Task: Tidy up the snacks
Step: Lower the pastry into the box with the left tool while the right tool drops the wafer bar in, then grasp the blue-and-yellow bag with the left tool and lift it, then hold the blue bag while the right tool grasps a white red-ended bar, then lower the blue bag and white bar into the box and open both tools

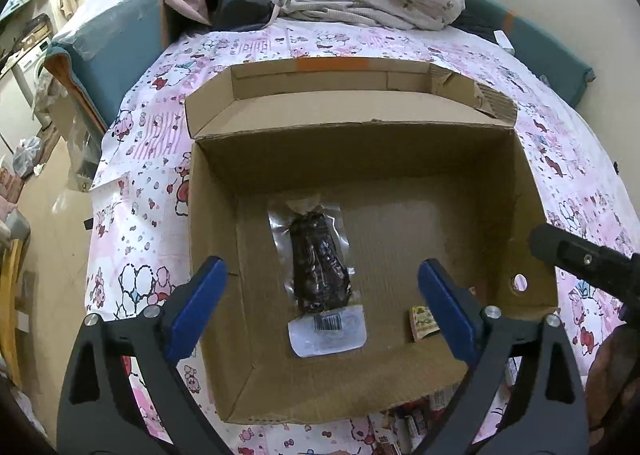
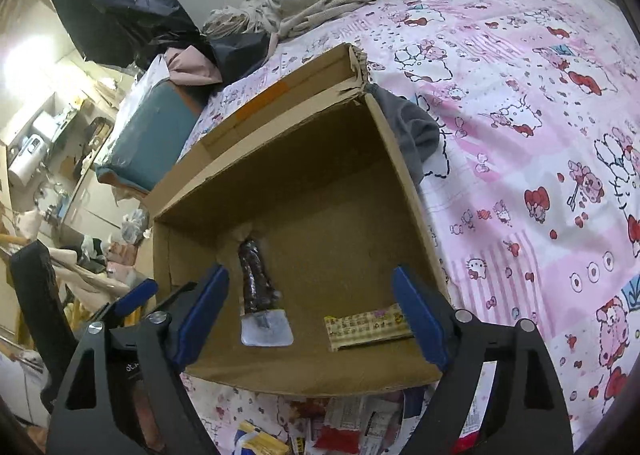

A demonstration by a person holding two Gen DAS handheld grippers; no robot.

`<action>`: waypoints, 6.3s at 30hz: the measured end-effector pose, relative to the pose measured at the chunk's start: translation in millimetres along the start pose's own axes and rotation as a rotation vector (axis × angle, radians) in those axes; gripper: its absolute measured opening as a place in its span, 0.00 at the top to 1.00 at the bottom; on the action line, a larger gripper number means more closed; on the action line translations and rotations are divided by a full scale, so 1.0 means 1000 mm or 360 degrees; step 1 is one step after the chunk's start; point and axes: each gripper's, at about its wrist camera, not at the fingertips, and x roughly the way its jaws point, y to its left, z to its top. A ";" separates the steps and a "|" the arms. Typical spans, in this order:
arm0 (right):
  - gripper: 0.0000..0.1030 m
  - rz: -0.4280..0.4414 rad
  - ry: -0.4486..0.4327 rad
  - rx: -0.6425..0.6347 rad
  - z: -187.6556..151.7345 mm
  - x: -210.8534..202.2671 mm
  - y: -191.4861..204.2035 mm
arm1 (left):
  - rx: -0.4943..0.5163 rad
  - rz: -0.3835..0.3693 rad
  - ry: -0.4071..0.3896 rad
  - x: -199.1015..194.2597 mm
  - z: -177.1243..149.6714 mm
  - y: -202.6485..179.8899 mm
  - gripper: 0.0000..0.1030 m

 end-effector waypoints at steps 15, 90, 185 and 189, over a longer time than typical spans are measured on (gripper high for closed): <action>0.16 0.0002 -0.0026 -0.0002 -0.003 -0.014 0.007 | -0.0048 0.0019 -0.0056 -0.022 -0.006 0.008 0.08; 0.33 -0.0431 0.0281 0.0582 -0.093 -0.039 -0.081 | -0.0225 -0.0063 0.0626 -0.043 -0.150 0.030 0.74; 0.68 0.0106 -0.0113 -0.0022 -0.005 -0.045 0.009 | -0.0151 -0.0010 0.0096 -0.043 0.005 0.017 0.74; 0.68 0.0068 -0.0083 -0.0047 0.002 -0.029 0.009 | -0.0146 -0.0016 0.0084 -0.029 0.010 0.015 0.74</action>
